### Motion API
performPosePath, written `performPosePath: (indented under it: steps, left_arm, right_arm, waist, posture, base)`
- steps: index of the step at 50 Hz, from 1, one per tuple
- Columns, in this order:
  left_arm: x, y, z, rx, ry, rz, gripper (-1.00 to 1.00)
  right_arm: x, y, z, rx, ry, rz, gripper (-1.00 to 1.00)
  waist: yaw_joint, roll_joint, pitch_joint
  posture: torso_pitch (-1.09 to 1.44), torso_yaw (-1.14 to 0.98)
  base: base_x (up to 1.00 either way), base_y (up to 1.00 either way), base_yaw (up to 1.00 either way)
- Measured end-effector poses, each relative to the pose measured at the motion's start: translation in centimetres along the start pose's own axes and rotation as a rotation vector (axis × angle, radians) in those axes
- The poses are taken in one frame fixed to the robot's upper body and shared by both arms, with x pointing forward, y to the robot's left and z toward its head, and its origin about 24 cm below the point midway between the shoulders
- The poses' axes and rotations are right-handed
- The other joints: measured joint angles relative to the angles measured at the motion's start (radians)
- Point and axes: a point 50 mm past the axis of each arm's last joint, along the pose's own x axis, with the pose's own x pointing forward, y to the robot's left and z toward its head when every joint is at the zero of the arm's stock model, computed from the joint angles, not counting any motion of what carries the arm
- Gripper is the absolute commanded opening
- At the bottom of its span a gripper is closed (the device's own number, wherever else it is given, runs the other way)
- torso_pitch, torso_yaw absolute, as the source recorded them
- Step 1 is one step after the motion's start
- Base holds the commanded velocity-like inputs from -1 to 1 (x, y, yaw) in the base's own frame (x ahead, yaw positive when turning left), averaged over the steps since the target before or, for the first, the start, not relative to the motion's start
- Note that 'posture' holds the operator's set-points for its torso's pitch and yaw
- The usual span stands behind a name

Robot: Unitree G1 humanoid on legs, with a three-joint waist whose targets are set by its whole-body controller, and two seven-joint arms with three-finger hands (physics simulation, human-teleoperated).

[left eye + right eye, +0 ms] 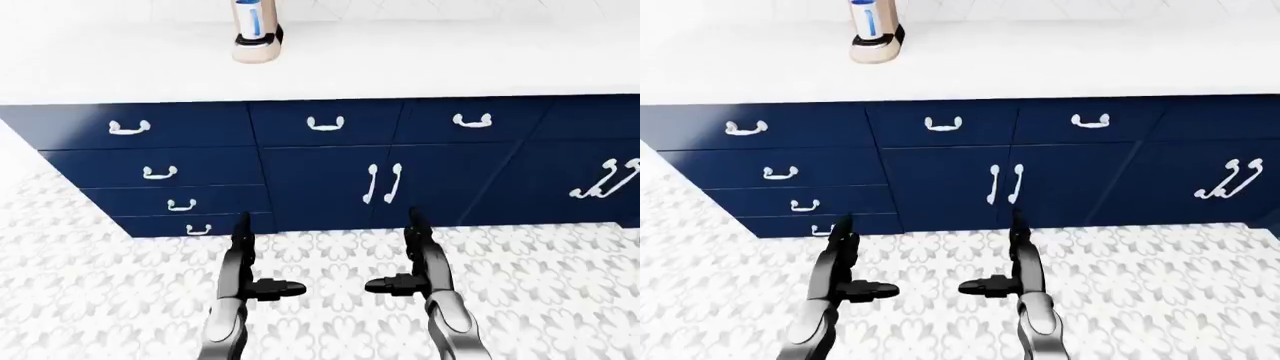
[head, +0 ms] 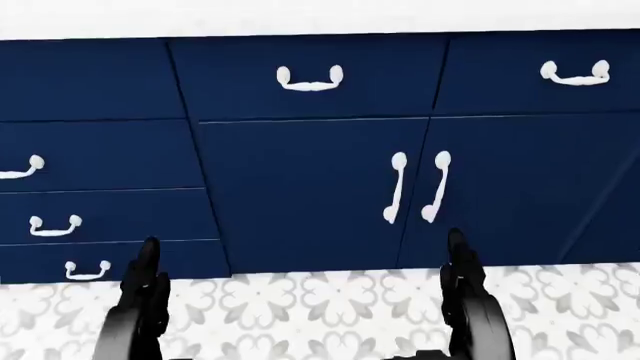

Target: Pick the mug from under the coffee machine dispenser and place it on the counter.

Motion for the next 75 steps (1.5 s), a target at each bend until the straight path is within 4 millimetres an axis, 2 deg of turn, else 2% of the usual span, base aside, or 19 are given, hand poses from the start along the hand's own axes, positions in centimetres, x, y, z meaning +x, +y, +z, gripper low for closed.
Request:
performPosePath:
  steps: [1,3,5,8,12,15,20,23,30,38,42,51,56,62,65,69,71,73,75]
  left_arm:
    - [0.0,0.0,0.5,-0.003,-0.019,0.000,1.00]
    - [0.2,0.1,2.6,-0.006,-0.106,-0.001,1.00]
    - [0.2,0.1,3.3,-0.010,-0.138,-0.004,1.00]
    - [0.0,0.2,3.1,-0.015,-0.111,-0.004,1.00]
    - [-0.1,0.4,3.8,-0.013,-0.106,-0.005,1.00]
    - [-0.3,0.6,5.3,-0.010,-0.138,-0.004,1.00]
    - [-0.7,1.4,8.7,-0.003,-0.221,0.008,1.00]
    - [-0.9,1.7,9.9,-0.004,-0.255,0.018,1.00]
    - [-1.4,3.2,12.8,-0.004,-0.287,0.046,1.00]
    - [-3.3,5.2,18.6,0.003,-0.447,0.105,1.00]
    - [-4.2,5.8,20.6,0.012,-0.511,0.121,1.00]
    - [-5.2,6.7,22.7,0.018,-0.558,0.153,1.00]
    - [-5.1,7.4,22.9,0.014,-0.557,0.173,1.00]
    - [-5.8,7.9,23.9,0.016,-0.604,0.206,1.00]
    - [-5.8,7.6,23.8,0.011,-0.606,0.187,1.00]
    - [-5.4,7.3,23.5,0.007,-0.584,0.165,1.00]
    - [-5.4,7.5,23.4,0.006,-0.585,0.171,1.00]
    - [-5.5,7.6,23.6,0.009,-0.591,0.182,1.00]
    - [-5.5,7.9,23.4,0.006,-0.585,0.200,1.00]
  right_arm:
    - [-0.1,0.0,0.6,-0.007,-0.019,0.003,1.00]
    - [0.1,-0.2,2.9,-0.024,-0.115,0.007,1.00]
    - [0.1,-0.2,3.8,-0.026,-0.157,0.008,1.00]
    - [0.0,-0.2,4.0,-0.028,-0.149,0.014,1.00]
    - [0.0,-0.5,4.5,-0.031,-0.141,0.013,1.00]
    - [0.2,-1.1,5.9,-0.046,-0.170,-0.004,1.00]
    - [0.1,-2.2,9.8,-0.066,-0.282,-0.032,1.00]
    - [-0.2,-2.5,11.5,-0.080,-0.338,-0.042,1.00]
    - [-0.3,-2.9,13.6,-0.093,-0.355,-0.032,1.00]
    - [-2.8,-5.0,21.3,-0.122,-0.537,-0.093,1.00]
    - [-3.8,-5.3,23.2,-0.149,-0.591,-0.091,1.00]
    - [-3.9,-5.9,24.0,-0.151,-0.574,-0.094,1.00]
    - [-3.6,-5.9,23.9,-0.151,-0.559,-0.092,1.00]
    - [-4.7,-6.1,25.6,-0.164,-0.629,-0.105,1.00]
    - [-4.9,-6.4,25.6,-0.164,-0.640,-0.123,1.00]
    - [-4.5,-6.7,25.3,-0.159,-0.608,-0.134,1.00]
    - [-4.5,-6.6,25.4,-0.162,-0.616,-0.129,1.00]
    - [-4.7,-6.4,25.7,-0.167,-0.631,-0.123,1.00]
    - [-4.6,-6.1,25.4,-0.161,-0.625,-0.103,1.00]
  waist:
    - [-0.001,-0.003,-0.009]
    - [0.006,-0.004,-0.056]
    - [0.008,-0.010,-0.038]
    - [0.007,-0.009,-0.056]
    - [0.007,-0.006,-0.056]
    - [0.008,-0.004,-0.059]
    - [0.008,-0.003,-0.070]
    - [0.009,-0.005,-0.078]
    - [0.008,-0.004,-0.065]
    - [0.010,-0.004,-0.058]
    - [0.008,-0.006,-0.057]
    - [0.008,-0.003,-0.036]
    - [0.008,0.004,-0.026]
    - [0.008,-0.015,-0.015]
    - [-0.002,0.005,-0.015]
    - [-0.001,0.011,-0.018]
    - [-0.002,0.033,-0.014]
    - [-0.003,0.071,-0.017]
    - [0.010,0.060,-0.009]
  posture:
    - [0.00,0.00]
    - [0.00,0.00]
    - [0.00,0.00]
    - [0.00,0.00]
    - [0.00,0.00]
    - [0.00,0.00]
    - [0.00,0.00]
    - [0.00,0.00]
    - [0.00,0.00]
    - [0.00,0.00]
    - [0.00,0.00]
    - [0.00,0.00]
    - [0.00,0.00]
    - [0.00,0.00]
    - [0.00,0.00]
    - [0.00,0.00]
    - [0.00,0.00]
    - [0.00,0.00]
    - [0.00,0.00]
  base:
    - [0.00,0.00,0.00]
    - [0.00,0.00,0.00]
    - [0.00,0.00,0.00]
    - [0.00,0.00,0.00]
    - [0.00,0.00,0.00]
    - [0.00,0.00,0.00]
    - [0.00,0.00,0.00]
    - [0.00,0.00,0.00]
    - [0.00,0.00,0.00]
    - [0.00,0.00,0.00]
    - [0.00,0.00,0.00]
    - [0.00,0.00,0.00]
    - [0.11,0.00,0.00]
    - [0.24,0.00,0.00]
    - [0.27,0.00,0.00]
    - [0.30,0.00,0.00]
    - [0.32,0.00,0.00]
    - [0.34,0.00,0.00]
    - [0.41,0.00,0.00]
